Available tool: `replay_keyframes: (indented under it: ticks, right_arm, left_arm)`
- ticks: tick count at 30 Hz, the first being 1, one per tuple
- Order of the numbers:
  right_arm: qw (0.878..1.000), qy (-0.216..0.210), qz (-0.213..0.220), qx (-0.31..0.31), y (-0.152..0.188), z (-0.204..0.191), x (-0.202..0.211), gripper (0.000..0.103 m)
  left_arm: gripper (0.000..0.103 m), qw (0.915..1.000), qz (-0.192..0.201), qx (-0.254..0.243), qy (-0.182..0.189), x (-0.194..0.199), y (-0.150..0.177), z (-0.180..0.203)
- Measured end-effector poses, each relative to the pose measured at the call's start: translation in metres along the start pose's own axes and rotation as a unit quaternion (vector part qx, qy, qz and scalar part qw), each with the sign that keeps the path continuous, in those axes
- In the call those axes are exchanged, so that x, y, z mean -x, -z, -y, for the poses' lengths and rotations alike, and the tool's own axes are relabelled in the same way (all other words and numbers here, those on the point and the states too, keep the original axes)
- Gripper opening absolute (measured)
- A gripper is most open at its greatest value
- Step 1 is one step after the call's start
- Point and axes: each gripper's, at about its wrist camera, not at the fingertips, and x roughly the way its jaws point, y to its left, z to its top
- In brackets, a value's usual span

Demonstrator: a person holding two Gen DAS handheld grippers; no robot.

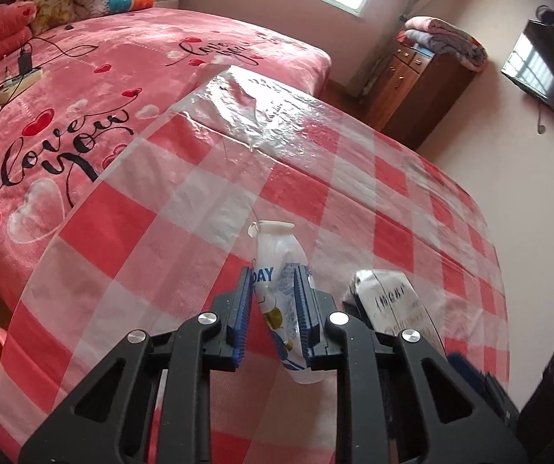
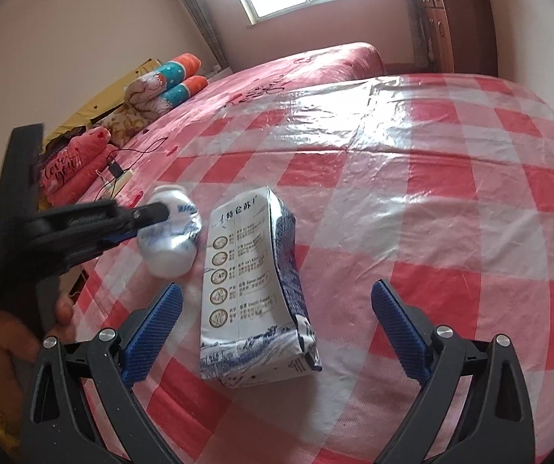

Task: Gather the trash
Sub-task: 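Grasp the white milk carton packet with the right tool while the left tool holds the bottle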

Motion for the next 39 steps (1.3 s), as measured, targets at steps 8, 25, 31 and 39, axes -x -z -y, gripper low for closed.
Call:
replay_keyframes:
  ticks: [8, 25, 31, 39]
  right_arm:
    - [1.0, 0.005, -0.004, 0.021, -0.005, -0.008, -0.009, 0.097]
    - [0.999, 0.037, -0.015, 0.02, -0.006, -0.007, -0.016, 0.097]
    - [0.998, 0.037, -0.028, 0.033, -0.004, -0.011, -0.021, 0.097]
    - [0.998, 0.044, -0.033, 0.044, -0.002, -0.015, -0.023, 0.097]
  left_arm:
    - [0.024, 0.9992, -0.026, 0.003, 0.03, 0.005, 0.013, -0.017]
    - [0.082, 0.9907, -0.029, -0.111, -0.073, -0.014, 0.019, 0.012]
    - [0.086, 0.9848, -0.031, -0.149, -0.084, -0.018, 0.023, 0.018]
    - [0.087, 0.983, -0.027, -0.163, -0.08, -0.013, 0.03, 0.015]
